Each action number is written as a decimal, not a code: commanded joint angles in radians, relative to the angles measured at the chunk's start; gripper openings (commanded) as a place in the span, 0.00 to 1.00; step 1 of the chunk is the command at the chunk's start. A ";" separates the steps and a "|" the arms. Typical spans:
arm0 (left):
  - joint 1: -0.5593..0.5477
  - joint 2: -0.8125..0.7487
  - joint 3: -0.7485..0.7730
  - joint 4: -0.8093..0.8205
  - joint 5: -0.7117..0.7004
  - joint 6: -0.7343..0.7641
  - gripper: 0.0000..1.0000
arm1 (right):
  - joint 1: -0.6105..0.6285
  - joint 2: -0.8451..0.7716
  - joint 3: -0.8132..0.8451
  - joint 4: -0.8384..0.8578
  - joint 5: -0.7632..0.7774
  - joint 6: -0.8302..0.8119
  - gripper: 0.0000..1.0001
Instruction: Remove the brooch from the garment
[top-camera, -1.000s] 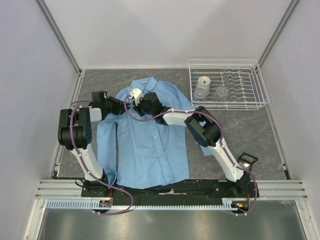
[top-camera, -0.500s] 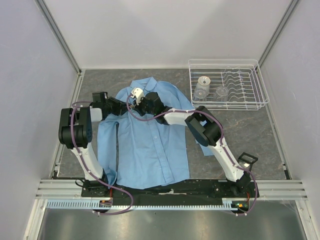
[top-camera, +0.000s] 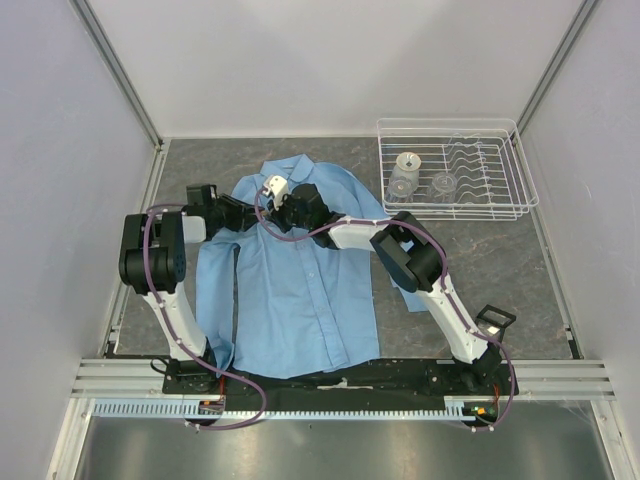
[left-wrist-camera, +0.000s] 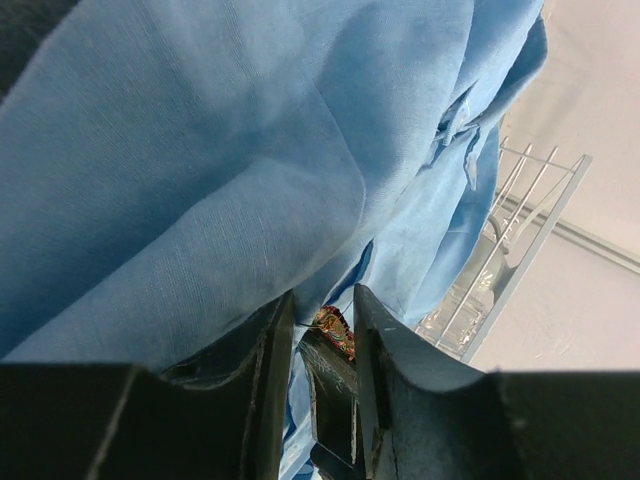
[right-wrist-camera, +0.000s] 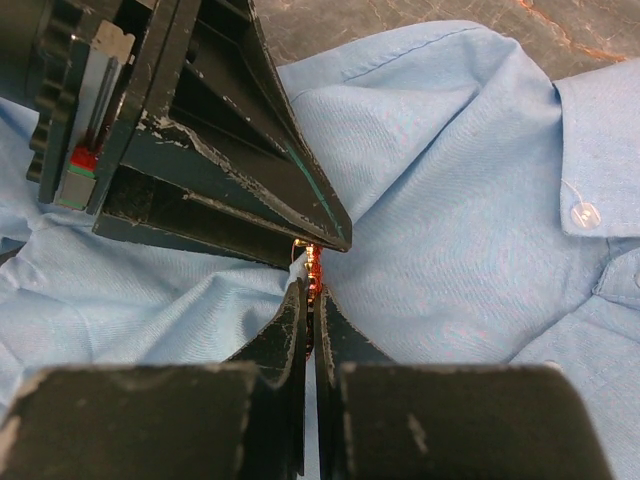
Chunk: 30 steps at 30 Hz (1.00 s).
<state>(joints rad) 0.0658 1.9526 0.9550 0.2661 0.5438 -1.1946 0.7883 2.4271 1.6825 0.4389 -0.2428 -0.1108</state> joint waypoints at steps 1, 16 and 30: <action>-0.015 0.020 0.024 0.041 0.012 -0.026 0.38 | 0.025 -0.045 0.031 0.093 -0.107 0.028 0.00; -0.015 -0.055 -0.039 0.088 0.065 -0.031 0.41 | 0.022 -0.014 0.089 0.018 0.039 0.068 0.00; -0.006 -0.052 -0.044 0.142 0.068 -0.057 0.41 | 0.014 -0.020 0.085 0.006 0.013 0.051 0.00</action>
<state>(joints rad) 0.0658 1.9301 0.9058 0.3695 0.5613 -1.2175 0.7944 2.4275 1.7229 0.3862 -0.1886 -0.0597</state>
